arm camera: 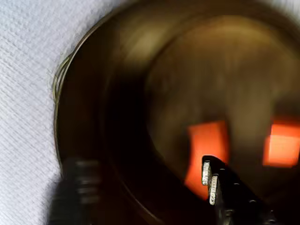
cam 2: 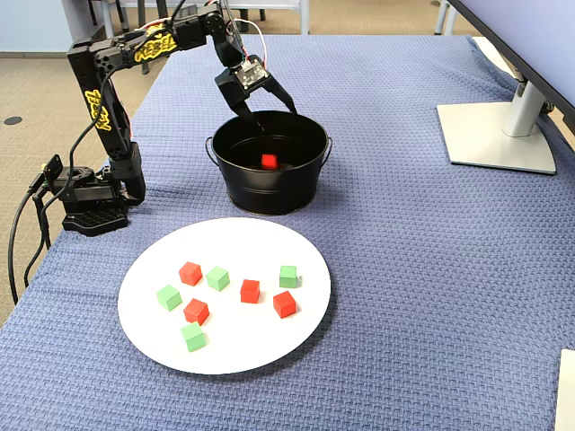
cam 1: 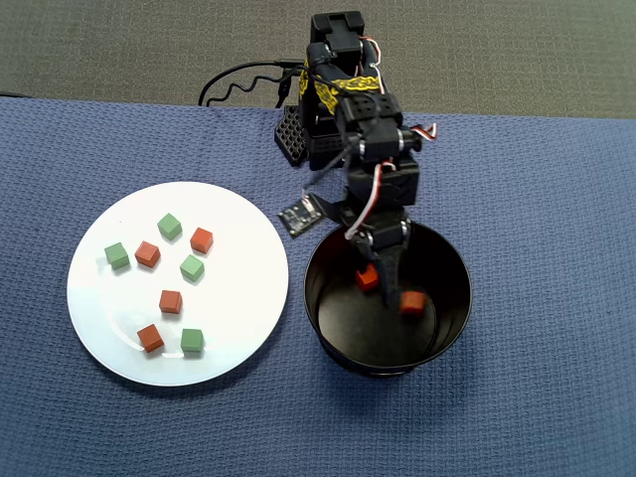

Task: Pick up the red cubes from the white plate and place them in the black recipient

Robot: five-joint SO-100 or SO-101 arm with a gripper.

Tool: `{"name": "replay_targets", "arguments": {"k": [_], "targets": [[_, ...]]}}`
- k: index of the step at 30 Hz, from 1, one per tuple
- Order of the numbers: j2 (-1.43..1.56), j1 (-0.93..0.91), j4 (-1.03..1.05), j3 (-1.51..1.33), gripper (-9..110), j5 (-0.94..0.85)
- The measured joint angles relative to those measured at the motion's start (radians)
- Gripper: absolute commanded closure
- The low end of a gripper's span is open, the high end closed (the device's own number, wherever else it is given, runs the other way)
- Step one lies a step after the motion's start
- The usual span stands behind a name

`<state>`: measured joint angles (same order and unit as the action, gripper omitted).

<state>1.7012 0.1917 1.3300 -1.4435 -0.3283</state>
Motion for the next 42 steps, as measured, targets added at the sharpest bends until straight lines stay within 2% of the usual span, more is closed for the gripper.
{"name": "replay_targets", "arguments": {"k": [10, 16, 23, 31, 42], "targets": [[0.060, -0.528, 0.035, -0.060, 75, -0.250], [-0.044, -0.753, -0.038, -0.135, 75, -0.281], [-0.118, -0.795, -0.057, -0.224, 84, -0.256], [-0.117, -0.795, -0.063, -0.407, 83, -0.258], [-0.101, -0.844, -0.084, -0.460, 84, -0.322]]}}
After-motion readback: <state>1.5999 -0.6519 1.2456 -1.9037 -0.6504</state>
